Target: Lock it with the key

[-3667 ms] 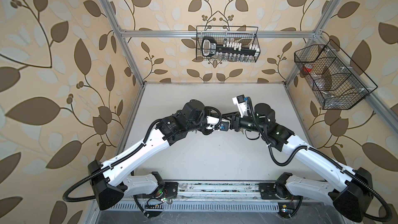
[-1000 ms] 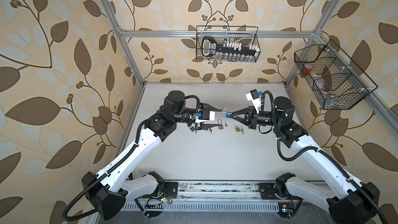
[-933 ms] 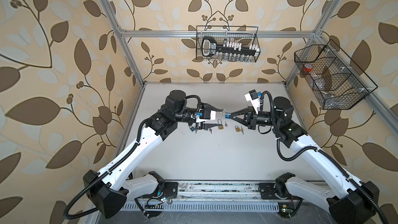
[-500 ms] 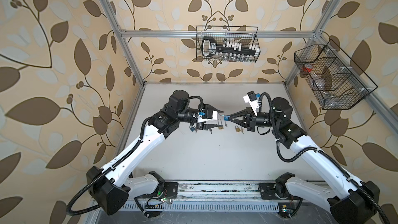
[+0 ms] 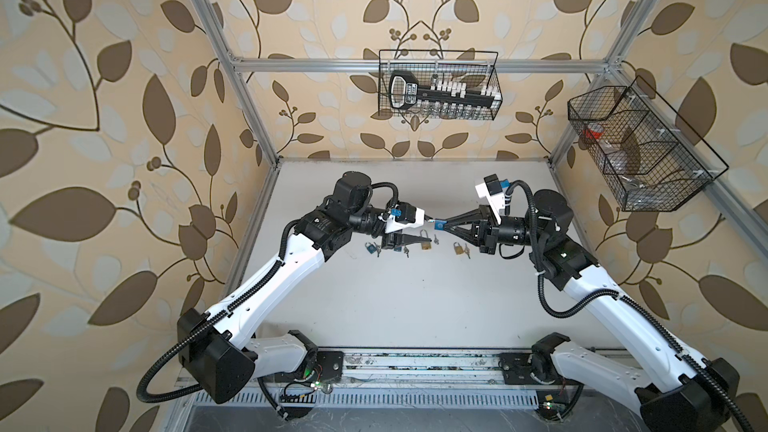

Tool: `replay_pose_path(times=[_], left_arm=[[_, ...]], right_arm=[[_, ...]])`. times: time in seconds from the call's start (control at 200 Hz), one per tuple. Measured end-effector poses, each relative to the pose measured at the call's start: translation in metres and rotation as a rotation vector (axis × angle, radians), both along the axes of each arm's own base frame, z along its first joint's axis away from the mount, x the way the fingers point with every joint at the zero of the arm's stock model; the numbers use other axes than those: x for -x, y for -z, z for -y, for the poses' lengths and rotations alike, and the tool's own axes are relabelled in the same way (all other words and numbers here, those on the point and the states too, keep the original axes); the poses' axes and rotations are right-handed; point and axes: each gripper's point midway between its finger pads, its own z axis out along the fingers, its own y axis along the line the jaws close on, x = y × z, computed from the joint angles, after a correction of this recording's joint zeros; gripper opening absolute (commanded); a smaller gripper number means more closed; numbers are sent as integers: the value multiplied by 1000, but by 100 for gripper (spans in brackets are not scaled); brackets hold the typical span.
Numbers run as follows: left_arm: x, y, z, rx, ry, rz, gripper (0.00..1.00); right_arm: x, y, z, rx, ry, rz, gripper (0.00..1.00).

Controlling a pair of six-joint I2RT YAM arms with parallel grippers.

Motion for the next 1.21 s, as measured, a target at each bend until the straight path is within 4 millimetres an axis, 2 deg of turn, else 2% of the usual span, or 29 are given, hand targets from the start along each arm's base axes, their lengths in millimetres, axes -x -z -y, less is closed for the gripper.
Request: replay_pose_path(times=[0.095, 0.195, 0.295, 0.445, 0.501, 0.631, 0.741, 0.846, 0.921, 1.001, 1.091, 1.206], left_arm=[[5, -2, 1, 12, 20, -35, 46], [3, -7, 1, 26, 4, -77, 51], [-9, -9, 2, 36, -78, -147, 60], [-26, 5, -2, 53, -229, -301, 61], [-30, 13, -3, 60, -268, -376, 62], [-36, 29, -2, 62, -342, -598, 66], [-45, 44, -2, 54, -436, -782, 67], [-53, 58, -4, 21, -529, -921, 53], [-60, 62, -9, 13, -602, -953, 55], [-64, 60, -15, 20, -653, -956, 60], [-63, 51, -21, 45, -672, -927, 60], [-53, 26, -27, 117, -643, -862, 57]], right_arm=[[0, -6, 4, -5, 34, 34, 0], [1, -12, 9, -12, 74, 75, 0], [1, -17, 17, -26, 137, 123, 0], [-6, -15, 32, -31, 266, 183, 0], [-14, -11, 35, -17, 309, 178, 0], [-38, 13, 34, 79, 364, 121, 0], [-46, 33, 36, 131, 399, 78, 0], [-50, 35, 41, 146, 432, 79, 0], [-54, 42, 45, 166, 453, 56, 0], [-62, 50, 52, 175, 466, 17, 0], [-67, 52, 57, 150, 451, -30, 0], [-58, 42, 47, 83, 341, -46, 0]])
